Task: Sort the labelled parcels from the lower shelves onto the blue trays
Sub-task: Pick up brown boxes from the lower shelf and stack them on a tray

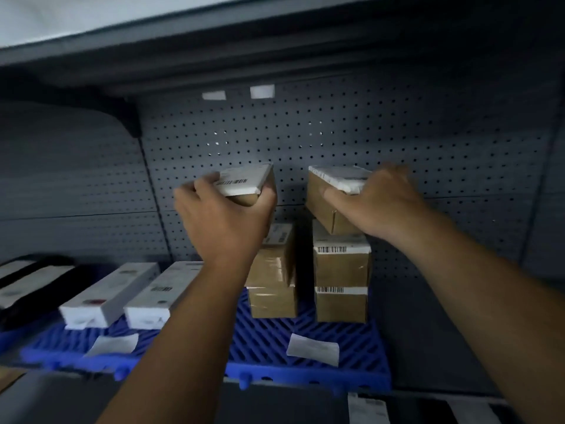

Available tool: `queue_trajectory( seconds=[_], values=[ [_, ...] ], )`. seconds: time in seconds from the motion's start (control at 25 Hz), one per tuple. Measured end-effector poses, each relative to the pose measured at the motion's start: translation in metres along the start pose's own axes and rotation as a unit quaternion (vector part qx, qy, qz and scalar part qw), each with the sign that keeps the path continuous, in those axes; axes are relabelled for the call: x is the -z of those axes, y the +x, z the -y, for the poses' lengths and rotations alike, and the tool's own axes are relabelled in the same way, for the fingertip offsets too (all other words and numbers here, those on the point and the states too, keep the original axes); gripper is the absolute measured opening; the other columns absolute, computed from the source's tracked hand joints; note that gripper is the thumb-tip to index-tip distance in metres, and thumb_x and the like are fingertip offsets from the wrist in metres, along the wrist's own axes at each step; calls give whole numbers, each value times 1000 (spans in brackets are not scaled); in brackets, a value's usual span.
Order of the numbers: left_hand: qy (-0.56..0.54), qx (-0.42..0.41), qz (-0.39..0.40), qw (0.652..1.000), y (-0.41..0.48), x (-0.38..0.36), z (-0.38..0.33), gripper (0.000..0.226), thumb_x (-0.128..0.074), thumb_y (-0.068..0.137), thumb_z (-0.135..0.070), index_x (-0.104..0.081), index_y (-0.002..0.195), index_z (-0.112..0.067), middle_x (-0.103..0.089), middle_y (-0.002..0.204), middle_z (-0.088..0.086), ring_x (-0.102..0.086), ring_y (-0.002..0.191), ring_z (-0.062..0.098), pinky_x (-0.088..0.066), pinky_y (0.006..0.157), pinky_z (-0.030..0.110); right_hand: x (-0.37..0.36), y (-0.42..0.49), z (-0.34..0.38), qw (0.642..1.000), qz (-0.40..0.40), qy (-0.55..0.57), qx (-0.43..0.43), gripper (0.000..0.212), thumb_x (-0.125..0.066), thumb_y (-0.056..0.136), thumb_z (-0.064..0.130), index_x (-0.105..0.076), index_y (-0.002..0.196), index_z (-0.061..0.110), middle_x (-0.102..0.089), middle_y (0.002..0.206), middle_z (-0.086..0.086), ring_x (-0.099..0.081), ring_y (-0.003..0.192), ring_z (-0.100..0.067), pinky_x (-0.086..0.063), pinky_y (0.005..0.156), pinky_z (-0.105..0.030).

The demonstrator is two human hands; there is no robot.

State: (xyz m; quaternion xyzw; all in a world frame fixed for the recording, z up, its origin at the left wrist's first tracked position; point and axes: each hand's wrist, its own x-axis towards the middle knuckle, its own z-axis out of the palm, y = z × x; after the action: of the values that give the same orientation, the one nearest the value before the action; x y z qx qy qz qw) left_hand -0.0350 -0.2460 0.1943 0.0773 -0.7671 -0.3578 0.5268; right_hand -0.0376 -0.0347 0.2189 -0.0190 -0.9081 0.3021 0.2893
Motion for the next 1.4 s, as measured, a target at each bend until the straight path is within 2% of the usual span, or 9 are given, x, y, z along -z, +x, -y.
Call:
queue_trajectory(
  seconds=[0.2,0.32,0.44,0.64,0.8,1.04,1.12,1.24,1.4],
  values=[
    [-45,10,39,998,3,-9,19,84,-74,64,-64,-55,128,-13,-43,130,8,-42,123,26,-47,97,38,-17,-18,25,991,-30,-116,-55,109,-53,75,85,-43,142,-1,-43,134,-19,-47,120,-34,-42,84,-36],
    [-53,9,44,998,0,-13,22,81,-76,64,-62,-56,125,-12,-45,127,10,-43,120,27,-45,95,37,-27,-24,34,986,-42,-138,-87,119,-55,71,87,-31,148,0,-40,140,-19,-47,123,-37,-45,88,-42],
    [-42,14,47,998,-3,-18,22,82,-78,64,-60,-55,125,-11,-45,126,11,-43,117,27,-43,96,37,-35,-21,47,983,-41,-156,-87,118,-55,72,86,-29,149,0,-39,142,-21,-45,127,-38,-46,96,-46],
    [-49,16,39,998,-2,-24,17,82,-79,65,-59,-55,126,-9,-45,126,10,-44,118,26,-42,98,35,-37,-14,52,986,-49,-138,-78,110,-59,75,81,-33,145,1,-40,139,-20,-45,126,-39,-47,99,-48],
    [-44,-1,37,998,-5,-34,13,82,-78,64,-61,-55,124,-9,-47,125,11,-45,115,27,-45,98,39,-32,-12,40,983,-41,-155,-93,112,-59,75,81,-31,147,0,-39,142,-21,-45,127,-40,-48,98,-48],
    [1,-35,51,998,-24,-48,17,89,-74,65,-67,-52,126,-6,-48,125,15,-47,113,31,-40,97,39,-42,-20,22,984,-35,-145,-92,112,-56,72,85,-31,146,5,-38,139,-16,-42,126,-38,-45,97,-48],
    [3,-33,69,997,-26,-46,15,105,-72,65,-75,-44,139,-6,-44,133,15,-44,120,31,-39,103,40,-43,-19,21,982,-36,-159,-94,119,-52,71,89,-26,149,5,-34,146,-17,-40,131,-38,-44,98,-50],
    [-19,-19,105,994,-30,-39,22,127,-70,64,-82,-18,157,-11,-33,145,13,-37,131,29,-34,113,43,-44,-21,15,982,-26,-163,-89,128,-50,66,95,-11,155,13,-24,156,-15,-33,139,-39,-43,104,-56],
    [-47,-63,134,988,-47,-23,48,125,-73,66,-78,-8,160,-26,-32,147,12,-41,133,28,-46,106,50,-50,-44,-2,994,-53,-84,-54,126,-53,60,96,3,155,35,-21,156,-9,-30,142,-36,-43,103,-58]
  ],
)
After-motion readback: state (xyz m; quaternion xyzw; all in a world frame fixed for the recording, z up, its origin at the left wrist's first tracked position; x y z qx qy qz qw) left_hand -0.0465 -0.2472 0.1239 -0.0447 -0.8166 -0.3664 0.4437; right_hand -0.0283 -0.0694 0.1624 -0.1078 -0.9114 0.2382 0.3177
